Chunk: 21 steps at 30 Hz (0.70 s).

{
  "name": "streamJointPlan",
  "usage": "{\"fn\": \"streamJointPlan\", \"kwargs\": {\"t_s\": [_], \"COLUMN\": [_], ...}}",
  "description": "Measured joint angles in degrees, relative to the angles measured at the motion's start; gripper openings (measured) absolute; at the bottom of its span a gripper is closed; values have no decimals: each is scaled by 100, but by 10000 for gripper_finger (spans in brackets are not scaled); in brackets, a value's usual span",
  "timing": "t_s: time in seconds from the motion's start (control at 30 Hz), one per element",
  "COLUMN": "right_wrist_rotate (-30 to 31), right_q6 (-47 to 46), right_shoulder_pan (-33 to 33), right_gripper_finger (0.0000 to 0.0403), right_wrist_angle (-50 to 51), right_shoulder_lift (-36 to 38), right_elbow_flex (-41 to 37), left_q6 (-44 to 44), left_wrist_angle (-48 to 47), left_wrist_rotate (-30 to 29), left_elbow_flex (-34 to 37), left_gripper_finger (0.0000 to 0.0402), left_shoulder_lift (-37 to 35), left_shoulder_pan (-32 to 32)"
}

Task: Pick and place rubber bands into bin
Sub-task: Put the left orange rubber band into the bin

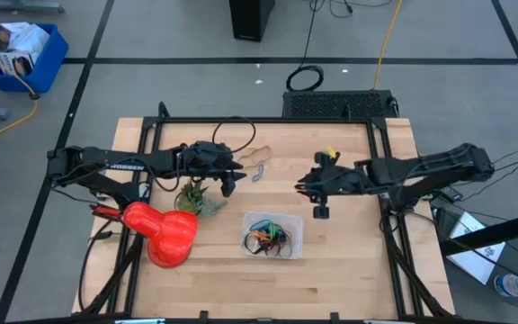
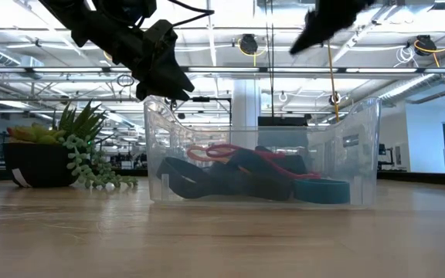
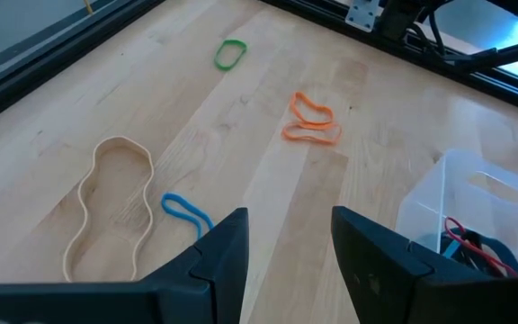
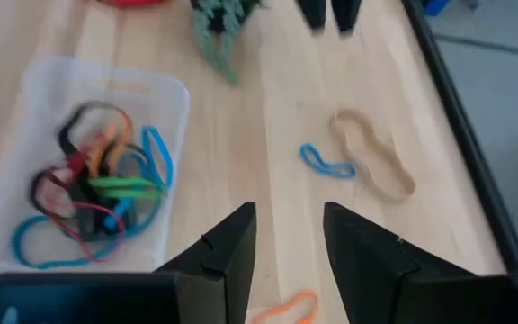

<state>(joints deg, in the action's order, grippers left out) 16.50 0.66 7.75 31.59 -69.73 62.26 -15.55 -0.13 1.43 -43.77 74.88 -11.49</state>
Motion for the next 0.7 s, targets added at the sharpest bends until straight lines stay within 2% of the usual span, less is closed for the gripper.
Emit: {"fn": "streamJointPlan", "kwargs": {"t_s": [0.3,0.4,0.47,0.7], "right_wrist_rotate": [-52,-432,-621,-667], "right_q6": [99,92,-31,-290], "right_shoulder_pan": [-328,-459,-550,-795], "right_gripper_finger": [124,120,117,107], "right_wrist_angle": [-1069,-1432,-1596,-2268], "right_shoulder_lift": [-4,-4,-5,-50], "right_elbow_flex": [-1551,-2003,-2273,-2918], "left_q6": [17,25,59,85], "left_wrist_angle": [-14,-14,-14,-12], "left_wrist_rotate": [0,0,0,-2], "left_elbow_flex": [0,0,0,0], "left_gripper_finger": [168,168,168,168], "left_shoulder_lift": [0,-1,1,-1], "left_shoulder_pan": [0,0,0,0]}}
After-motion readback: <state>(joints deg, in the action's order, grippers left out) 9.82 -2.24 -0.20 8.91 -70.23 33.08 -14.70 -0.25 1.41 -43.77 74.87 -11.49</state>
